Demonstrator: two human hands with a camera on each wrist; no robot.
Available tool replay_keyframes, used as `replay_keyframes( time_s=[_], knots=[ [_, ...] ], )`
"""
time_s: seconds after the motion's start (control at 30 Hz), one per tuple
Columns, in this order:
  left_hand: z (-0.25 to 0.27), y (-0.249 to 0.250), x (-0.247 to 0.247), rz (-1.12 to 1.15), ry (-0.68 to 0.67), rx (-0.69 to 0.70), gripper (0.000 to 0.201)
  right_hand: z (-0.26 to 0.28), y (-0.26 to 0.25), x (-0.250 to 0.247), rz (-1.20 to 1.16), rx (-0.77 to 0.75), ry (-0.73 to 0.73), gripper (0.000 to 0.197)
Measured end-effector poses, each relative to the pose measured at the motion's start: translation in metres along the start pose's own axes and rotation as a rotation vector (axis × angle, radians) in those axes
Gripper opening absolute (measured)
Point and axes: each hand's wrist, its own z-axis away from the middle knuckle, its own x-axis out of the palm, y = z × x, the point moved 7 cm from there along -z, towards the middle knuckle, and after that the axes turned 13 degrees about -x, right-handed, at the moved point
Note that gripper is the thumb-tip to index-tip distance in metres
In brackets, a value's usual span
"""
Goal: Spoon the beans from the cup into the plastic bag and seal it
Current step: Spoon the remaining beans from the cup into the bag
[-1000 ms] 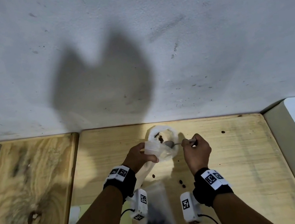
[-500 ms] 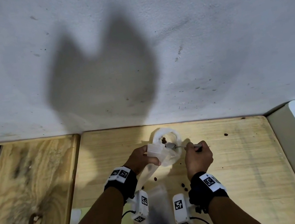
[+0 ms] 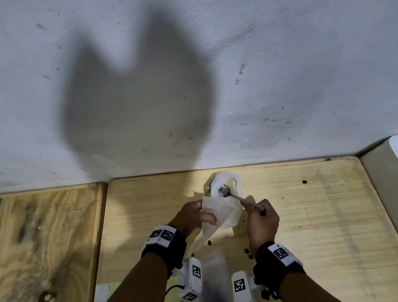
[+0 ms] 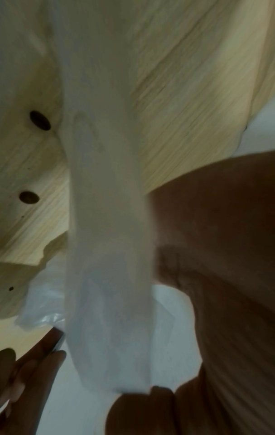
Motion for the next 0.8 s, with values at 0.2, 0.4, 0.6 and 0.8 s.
replay_keyframes(
  time_s=[0.2, 0.4, 0.6, 0.8],
  knots=[
    [0.001, -0.01, 0.004, -0.017, -0.037, -0.041, 0.058, 0.0, 0.01, 0.007, -0.084, 0.11, -0.017, 0.046],
    [0.001, -0.007, -0.004, -0.015, 0.04, 0.013, 0.063, -0.003, -0.017, 0.003, 0.022, -0.175, -0.159, 0.046],
    [-0.001, -0.003, -0.007, -0.021, 0.115, 0.065, 0.07, -0.004, -0.008, 0.009, -0.014, -0.164, -0.241, 0.046],
    [0.002, -0.005, -0.001, -0.122, 0.084, 0.046, 0.064, -0.008, 0.013, 0.013, -0.159, 0.106, -0.257, 0.052]
  ],
)
